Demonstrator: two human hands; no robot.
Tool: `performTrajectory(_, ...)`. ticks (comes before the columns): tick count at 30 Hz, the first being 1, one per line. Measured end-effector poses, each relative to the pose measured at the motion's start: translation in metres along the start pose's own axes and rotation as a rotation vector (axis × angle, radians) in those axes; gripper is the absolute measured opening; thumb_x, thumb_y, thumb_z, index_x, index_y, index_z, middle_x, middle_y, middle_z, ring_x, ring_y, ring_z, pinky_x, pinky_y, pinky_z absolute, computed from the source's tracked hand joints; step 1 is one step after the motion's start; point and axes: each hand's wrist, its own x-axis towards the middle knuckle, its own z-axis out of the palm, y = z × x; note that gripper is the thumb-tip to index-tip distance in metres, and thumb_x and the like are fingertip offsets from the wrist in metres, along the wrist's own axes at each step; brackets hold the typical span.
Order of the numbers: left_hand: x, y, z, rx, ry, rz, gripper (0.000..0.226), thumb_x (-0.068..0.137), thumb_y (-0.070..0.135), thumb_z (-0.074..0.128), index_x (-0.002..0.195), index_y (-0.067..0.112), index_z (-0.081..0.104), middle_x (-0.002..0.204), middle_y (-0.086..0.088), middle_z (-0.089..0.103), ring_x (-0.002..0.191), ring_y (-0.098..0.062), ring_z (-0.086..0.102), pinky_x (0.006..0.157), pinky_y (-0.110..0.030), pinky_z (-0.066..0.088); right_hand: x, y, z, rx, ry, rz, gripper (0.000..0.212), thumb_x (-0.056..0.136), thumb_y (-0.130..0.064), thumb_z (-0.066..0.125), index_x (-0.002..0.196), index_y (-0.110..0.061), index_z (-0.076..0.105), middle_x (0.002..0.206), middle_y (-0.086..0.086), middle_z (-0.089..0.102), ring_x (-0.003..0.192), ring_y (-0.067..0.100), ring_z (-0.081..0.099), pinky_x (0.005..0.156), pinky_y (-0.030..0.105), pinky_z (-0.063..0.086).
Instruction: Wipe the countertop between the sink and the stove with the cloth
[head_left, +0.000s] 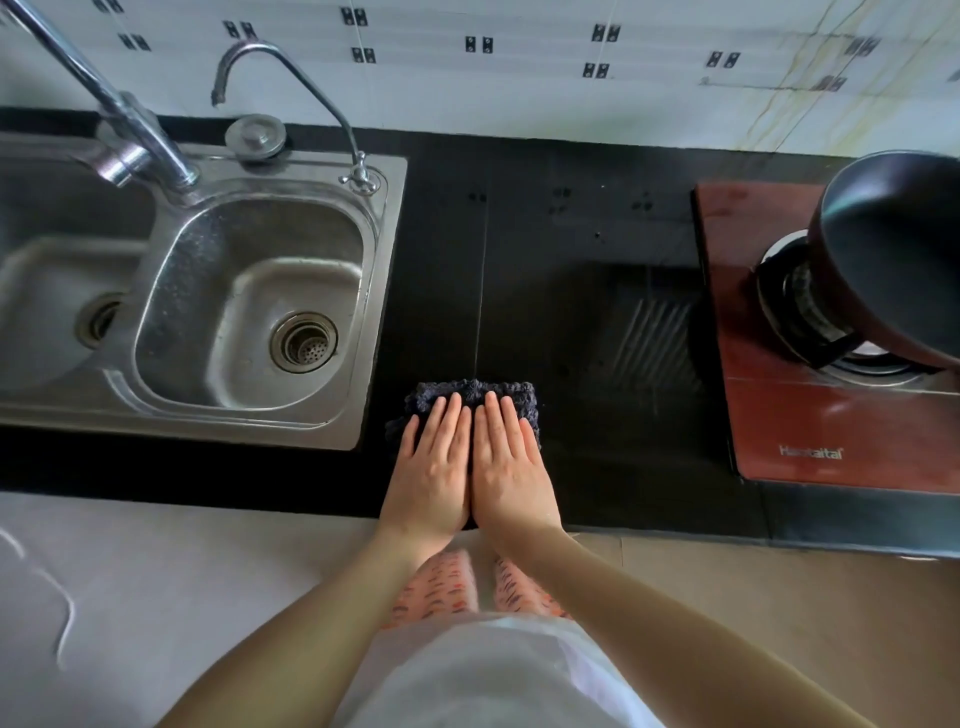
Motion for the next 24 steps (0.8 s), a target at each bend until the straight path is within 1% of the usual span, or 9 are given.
performTrajectory(3,0.000,0.002,0.000,-0.006,-0.006,-0.021,0.056,0.091,0.019,0.051,0.142,0.005,0.032,0.150,-0.014,0.032,0.141,-0.027,0.022,0.114,-0.047,0.019,-0.002,0.000,-0.002,0.008,-0.009,-0.007,0.067,0.093,-0.023,0.045,0.147,-0.005,0.010,0.156,0.017,0.007,0.144,0.031,-0.001,0.116,0.044,0.006)
performTrajectory(7,0.001,0.006,-0.001,-0.026,0.006,-0.057,0.053,0.091,0.020,0.045,0.141,0.007,0.034,0.151,-0.012,0.031,0.142,-0.026,0.020,0.114,-0.048,0.020,-0.002,0.003,-0.006,0.028,-0.017,-0.043,0.067,0.095,-0.023,0.044,0.147,-0.007,0.004,0.155,0.013,-0.002,0.143,0.028,-0.008,0.114,0.042,-0.002)
performTrajectory(9,0.002,0.007,-0.001,-0.023,-0.001,-0.064,0.053,0.091,0.021,0.044,0.141,0.007,0.035,0.151,-0.012,0.031,0.142,-0.027,0.021,0.114,-0.049,0.022,-0.002,0.005,-0.007,0.041,-0.016,-0.057,0.066,0.096,-0.024,0.044,0.148,-0.008,0.006,0.155,0.012,-0.002,0.143,0.027,-0.009,0.113,0.040,-0.005)
performTrajectory(12,0.002,0.010,0.001,0.000,-0.007,-0.049,0.056,0.090,0.022,0.047,0.142,0.007,0.035,0.151,-0.013,0.030,0.142,-0.028,0.020,0.113,-0.050,0.023,0.000,0.009,-0.005,0.050,-0.032,-0.043,0.068,0.093,-0.025,0.051,0.148,-0.007,0.016,0.156,0.013,0.011,0.144,0.028,0.001,0.114,0.041,0.004)
performTrajectory(15,0.004,0.015,0.002,0.011,-0.003,-0.044,0.056,0.090,0.024,0.046,0.142,0.007,0.035,0.151,-0.012,0.030,0.142,-0.029,0.021,0.112,-0.051,0.023,0.000,0.015,-0.004,0.052,-0.045,-0.034,0.077,0.085,-0.023,0.063,0.147,-0.005,0.020,0.156,0.014,0.017,0.144,0.028,0.006,0.115,0.041,0.012)
performTrajectory(18,0.014,0.034,0.002,0.008,-0.020,0.008,0.054,0.092,0.027,0.037,0.142,0.007,0.033,0.152,-0.012,0.029,0.142,-0.029,0.019,0.113,-0.051,0.022,-0.009,0.034,-0.008,0.055,-0.005,0.025,0.073,0.087,-0.022,0.061,0.147,-0.005,0.022,0.155,0.014,0.018,0.144,0.027,0.008,0.115,0.041,0.015)
performTrajectory(20,0.021,0.054,0.003,-0.009,-0.055,0.033,0.055,0.092,0.027,0.030,0.143,0.007,0.031,0.152,-0.013,0.029,0.142,-0.029,0.019,0.112,-0.052,0.023,-0.019,0.050,-0.011,0.060,0.013,0.075,0.072,0.087,-0.022,0.061,0.146,-0.005,0.024,0.155,0.015,0.020,0.144,0.028,0.010,0.114,0.043,0.019)
performTrajectory(24,0.025,0.068,0.007,0.010,-0.096,0.022,0.059,0.092,0.029,0.046,0.145,0.009,0.027,0.153,-0.013,0.025,0.143,-0.029,0.015,0.112,-0.053,0.023,-0.023,0.063,-0.012,0.048,-0.004,0.094,0.072,0.088,-0.023,0.061,0.147,-0.006,0.024,0.155,0.014,0.019,0.144,0.028,0.010,0.115,0.041,0.017)
